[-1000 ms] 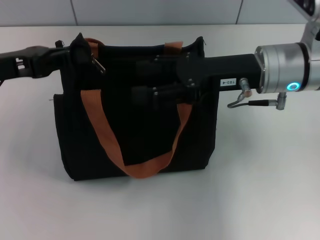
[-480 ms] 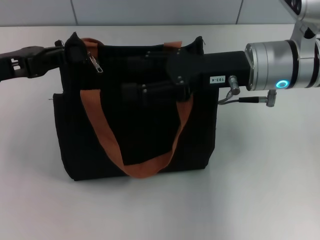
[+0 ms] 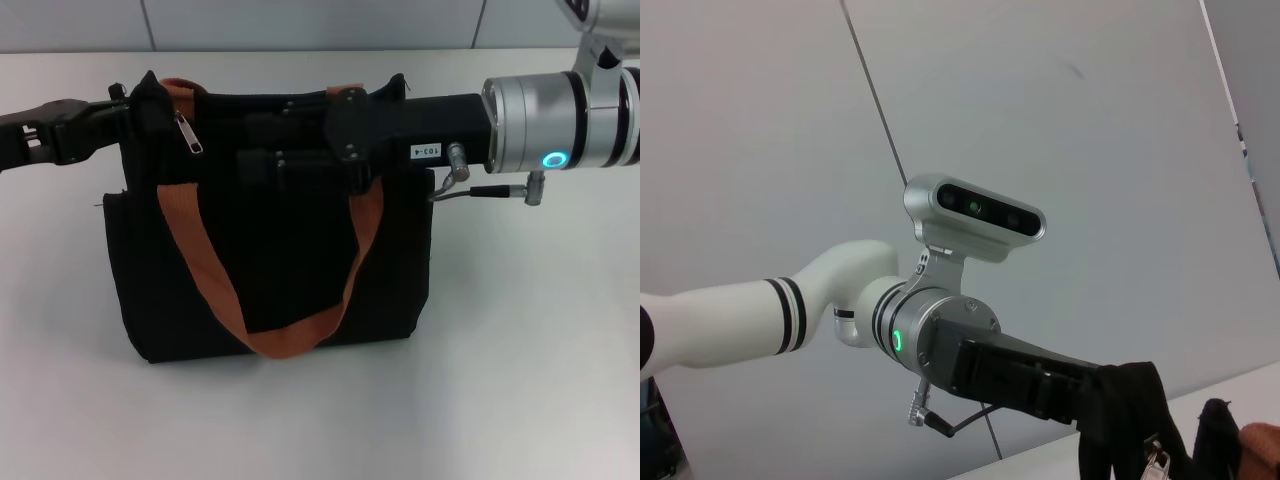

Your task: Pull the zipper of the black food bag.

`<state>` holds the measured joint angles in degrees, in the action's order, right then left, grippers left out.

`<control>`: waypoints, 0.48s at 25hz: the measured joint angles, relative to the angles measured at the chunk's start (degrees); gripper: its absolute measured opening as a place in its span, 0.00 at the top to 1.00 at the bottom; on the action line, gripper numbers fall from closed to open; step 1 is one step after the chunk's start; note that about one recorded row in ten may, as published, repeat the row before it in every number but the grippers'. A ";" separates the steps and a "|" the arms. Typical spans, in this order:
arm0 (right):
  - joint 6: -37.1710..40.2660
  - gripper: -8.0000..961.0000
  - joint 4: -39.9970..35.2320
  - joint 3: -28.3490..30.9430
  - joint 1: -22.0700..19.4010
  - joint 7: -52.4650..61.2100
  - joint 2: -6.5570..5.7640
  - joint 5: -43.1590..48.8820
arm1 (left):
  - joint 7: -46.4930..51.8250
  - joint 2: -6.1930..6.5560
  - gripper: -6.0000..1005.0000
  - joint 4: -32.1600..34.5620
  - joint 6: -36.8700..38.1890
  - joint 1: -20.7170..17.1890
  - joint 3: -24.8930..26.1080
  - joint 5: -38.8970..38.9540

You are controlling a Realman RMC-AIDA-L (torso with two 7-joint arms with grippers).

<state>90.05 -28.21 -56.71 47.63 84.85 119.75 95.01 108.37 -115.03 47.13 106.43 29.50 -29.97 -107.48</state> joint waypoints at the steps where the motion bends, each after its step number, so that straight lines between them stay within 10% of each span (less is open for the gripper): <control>1: -0.04 0.33 0.12 -0.02 0.19 0.01 0.01 0.00 | -0.10 -0.03 0.97 -0.01 0.00 0.00 0.00 0.00; 12: -2.46 0.49 1.42 -4.18 1.80 2.12 0.05 -1.78 | -0.60 -0.21 0.97 -0.11 0.11 0.03 -0.03 0.00</control>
<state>87.59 -26.79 -60.88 49.44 86.97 119.80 93.24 107.76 -115.23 47.02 106.54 29.52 -29.99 -107.48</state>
